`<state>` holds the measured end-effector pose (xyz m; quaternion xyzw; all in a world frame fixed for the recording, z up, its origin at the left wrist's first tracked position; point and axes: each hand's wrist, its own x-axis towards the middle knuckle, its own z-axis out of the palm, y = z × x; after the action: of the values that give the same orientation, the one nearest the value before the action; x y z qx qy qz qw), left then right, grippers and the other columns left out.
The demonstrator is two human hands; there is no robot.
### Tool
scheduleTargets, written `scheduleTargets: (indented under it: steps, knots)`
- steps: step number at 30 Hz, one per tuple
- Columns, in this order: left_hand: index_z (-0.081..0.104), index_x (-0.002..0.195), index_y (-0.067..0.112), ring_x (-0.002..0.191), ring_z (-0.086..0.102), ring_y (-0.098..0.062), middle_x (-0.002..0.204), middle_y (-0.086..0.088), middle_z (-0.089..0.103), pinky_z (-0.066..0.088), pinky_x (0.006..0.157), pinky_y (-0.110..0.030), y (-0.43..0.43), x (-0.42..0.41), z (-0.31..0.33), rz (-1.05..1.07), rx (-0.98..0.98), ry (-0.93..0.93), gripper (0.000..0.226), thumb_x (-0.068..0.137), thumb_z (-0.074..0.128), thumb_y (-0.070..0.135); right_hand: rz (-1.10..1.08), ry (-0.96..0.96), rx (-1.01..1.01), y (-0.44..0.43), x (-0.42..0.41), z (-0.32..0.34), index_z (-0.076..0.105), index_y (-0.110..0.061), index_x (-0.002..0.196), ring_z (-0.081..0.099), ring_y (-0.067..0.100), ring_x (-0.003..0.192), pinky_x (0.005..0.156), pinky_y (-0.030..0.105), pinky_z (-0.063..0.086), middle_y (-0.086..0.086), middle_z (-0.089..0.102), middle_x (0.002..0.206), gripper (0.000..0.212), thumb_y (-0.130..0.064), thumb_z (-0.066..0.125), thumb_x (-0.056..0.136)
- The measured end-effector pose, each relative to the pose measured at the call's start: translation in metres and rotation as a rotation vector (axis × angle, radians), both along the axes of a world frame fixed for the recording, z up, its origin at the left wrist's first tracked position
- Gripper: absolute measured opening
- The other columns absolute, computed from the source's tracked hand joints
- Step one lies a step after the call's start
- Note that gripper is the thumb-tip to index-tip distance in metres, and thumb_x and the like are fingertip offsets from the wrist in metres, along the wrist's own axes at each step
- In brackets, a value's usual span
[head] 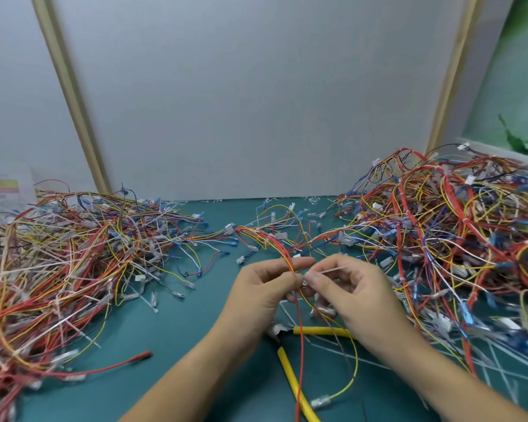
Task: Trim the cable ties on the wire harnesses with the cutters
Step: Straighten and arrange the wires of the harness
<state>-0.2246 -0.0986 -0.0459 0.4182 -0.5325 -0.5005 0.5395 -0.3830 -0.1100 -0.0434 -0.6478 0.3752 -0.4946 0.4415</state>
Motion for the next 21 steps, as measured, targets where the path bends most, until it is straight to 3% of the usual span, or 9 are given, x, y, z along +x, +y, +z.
scheduleTargets:
  steps: [6, 15, 21]
  knots:
    - [0.081, 0.091, 0.017, 0.072, 0.051, -0.018, 0.081, -0.001, 0.074, 0.048, 0.067, -0.019, -0.0048, 0.0021, -0.0013, 0.02, 0.014, -0.018, 0.034, 0.067, 0.057, 0.014, 0.017, -0.029, 0.007, 0.0001, 0.0026, -0.0049, 0.065, -0.004, 0.077, 0.063, 0.011, 0.055, 0.053, 0.019, 0.049, 0.006, 0.067, 0.058, 0.015, -0.005, 0.067, 0.091]
    - [0.081, 0.09, 0.017, 0.07, 0.054, -0.012, 0.079, 0.002, 0.074, 0.05, 0.069, -0.019, -0.0044, 0.005, -0.0002, 0.012, -0.002, -0.052, 0.033, 0.069, 0.055, 0.015, 0.047, -0.122, 0.042, 0.0017, 0.0047, -0.0005, 0.059, 0.01, 0.079, 0.055, 0.018, 0.052, 0.046, 0.021, 0.046, 0.01, 0.063, 0.055, 0.017, 0.001, 0.065, 0.091]
    - [0.081, 0.092, 0.016, 0.074, 0.055, -0.013, 0.083, 0.001, 0.075, 0.05, 0.07, -0.019, -0.0035, 0.008, 0.0007, 0.001, 0.001, -0.052, 0.031, 0.07, 0.058, 0.015, 0.041, -0.115, 0.042, 0.0028, 0.0037, 0.0007, 0.061, 0.006, 0.075, 0.056, 0.016, 0.05, 0.047, 0.021, 0.046, 0.011, 0.064, 0.056, 0.018, -0.001, 0.065, 0.091]
